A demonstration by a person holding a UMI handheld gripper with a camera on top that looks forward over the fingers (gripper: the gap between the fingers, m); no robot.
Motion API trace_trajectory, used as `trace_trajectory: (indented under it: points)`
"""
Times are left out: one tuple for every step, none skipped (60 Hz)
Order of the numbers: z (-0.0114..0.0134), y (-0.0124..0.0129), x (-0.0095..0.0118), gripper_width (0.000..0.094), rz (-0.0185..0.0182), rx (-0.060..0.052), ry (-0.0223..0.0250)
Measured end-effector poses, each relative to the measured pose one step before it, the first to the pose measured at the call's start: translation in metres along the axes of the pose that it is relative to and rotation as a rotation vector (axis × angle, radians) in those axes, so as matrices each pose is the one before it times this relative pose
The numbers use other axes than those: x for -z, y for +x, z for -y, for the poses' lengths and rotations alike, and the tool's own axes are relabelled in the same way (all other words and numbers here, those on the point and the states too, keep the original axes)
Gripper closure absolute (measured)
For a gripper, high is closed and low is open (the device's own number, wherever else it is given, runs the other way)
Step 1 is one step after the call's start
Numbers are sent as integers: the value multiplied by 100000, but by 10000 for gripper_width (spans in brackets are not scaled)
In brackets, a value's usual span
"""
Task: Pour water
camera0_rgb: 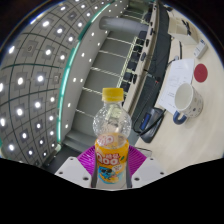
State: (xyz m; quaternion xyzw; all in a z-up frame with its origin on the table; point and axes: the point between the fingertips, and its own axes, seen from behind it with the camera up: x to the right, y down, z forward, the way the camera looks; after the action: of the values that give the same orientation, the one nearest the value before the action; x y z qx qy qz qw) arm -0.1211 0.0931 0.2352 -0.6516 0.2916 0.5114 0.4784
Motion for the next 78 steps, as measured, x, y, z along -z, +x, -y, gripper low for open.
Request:
trace_trajectory:
  points:
    - [553,268,-482,536,613,-4808,338]
    - [552,253,-408,538,517,-4628,524]
    - [540,249,-428,537,643,-4215,425]
    - [512,220,-385,537,645,-3796,373]
    - [582,327,-358,537,259,-3558,527]
    - [586,475,-434,538,-68,-3407,603]
    - [566,478,-458,538,-129,-3341,439]
    - [494,394,-401,539,60,-3375,289]
    - [490,286,-390,539,393,-3597,339]
    - [486,225,-386,539,677,-3817,315]
    - [443,13,281,539,671,-4208,29]
    - [494,302,-494,540,603,-3967,245]
    - [411,227,-408,539,561,-4012,131]
    - [563,454,-958,541,809,-3873,-221]
    - [342,120,-261,540,963,-3878,-86]
    - [405,148,-248,540,770,-3874,148]
    - [409,162,-234,541,500,-3765,246]
    - [328,100,-123,540,493,-3571,119]
    - [324,85,-154,539,667,-3594,33]
    - [335,61,-136,540,664,-3421,233]
    - [373,110,-147,538,329,-3247,456]
    - [396,173,-138,539,130,-2895,512]
    - [-774,-788,1447,540,-157,-3235,-11]
    - [254,67,-97,538,82,-2108,85]
    - [1066,378,-1218,537,-460,-760,414]
    - [103,162,-51,537,-457,-1123,-7]
    - [71,189,40,537,-597,-675,-1]
    - [52,145,48,540,-465,-310,-97]
    - [60,117,86,539,-472,-185,-59]
    - [52,97,106,538,-433,-182,-57]
    - [36,41,113,538,-315,-222,-106]
    - [-574,236,1492,539,219,-1467,-870]
    - [-20,-49,120,538,-315,-39,-171]
    - [679,105,-2119,539,-666,784,427]
    - [30,7,38,540,-582,392,-60]
    - [6,-19,51,539,-580,714,-59]
    - [-68,-52,-48,539,-524,899,-266]
    - [-113,-103,43,539,-560,1193,-368]
    - [-68,-49,28,539,-880,1624,-303]
    - [-14,-26,-72,537,-1148,2208,-223]
    - [-485,-205,2137,538,-778,1866,-634]
    - [137,916,-2285,538,-749,3162,-359]
    - [-151,-116,127,539,-1007,3086,-398]
    - [-129,-139,167,539,-1103,3399,-351]
    - [-109,-217,178,537,-1121,3697,-343]
    - [-105,-275,208,538,-1050,3931,-342]
    - [-47,-342,193,537,-847,4158,-292]
    - [-484,-287,1769,537,-450,3989,-415]
    - [88,-171,103,536,-953,4795,-325]
    - [692,-339,-1426,537,-1121,5286,118]
    - [186,-449,169,536,-1032,5278,78]
    - [304,-390,201,536,-1024,5411,275]
    - [402,-407,196,537,-1075,5727,417]
    - [494,-374,153,537,-1003,5920,484]
    - [589,-335,170,537,-942,6070,565]
    - [697,-298,191,536,-942,6097,665]
    - [754,-230,223,537,-1033,6004,840]
    - [318,-370,1796,538,-859,5743,870]
    - [811,-124,291,537,-1056,5845,997]
    - [798,-152,987,537,-858,5651,1022]
    - [785,644,-1367,536,-985,5270,979]
    - [801,54,248,536,-1111,5382,1067]
    - [812,84,292,536,-1093,5201,1094]
    - [855,218,214,536,-1014,5072,1001]
    - [769,282,237,536,-1005,4844,904]
    - [738,382,163,537,-1071,4668,859]
    - [656,545,89,536,-1215,4490,880]
    - [623,639,74,536,-1253,4514,903]
    - [855,430,1145,536,-1281,4614,868]
    - [445,987,-347,535,-1069,4394,1010]
    - [385,803,-15,536,-1411,4429,821]
    - [315,875,-49,537,-1638,4393,577]
    - [176,900,-91,535,-1718,4408,369]
    - [38,957,-103,537,-1609,4435,294]
    - [-41,905,-116,537,-1516,4479,148]
    - [-181,899,-188,537,-1426,4341,11]
    - [-280,899,-169,537,-1384,4098,-108]
    - [-119,531,638,538,-1260,3711,-397]
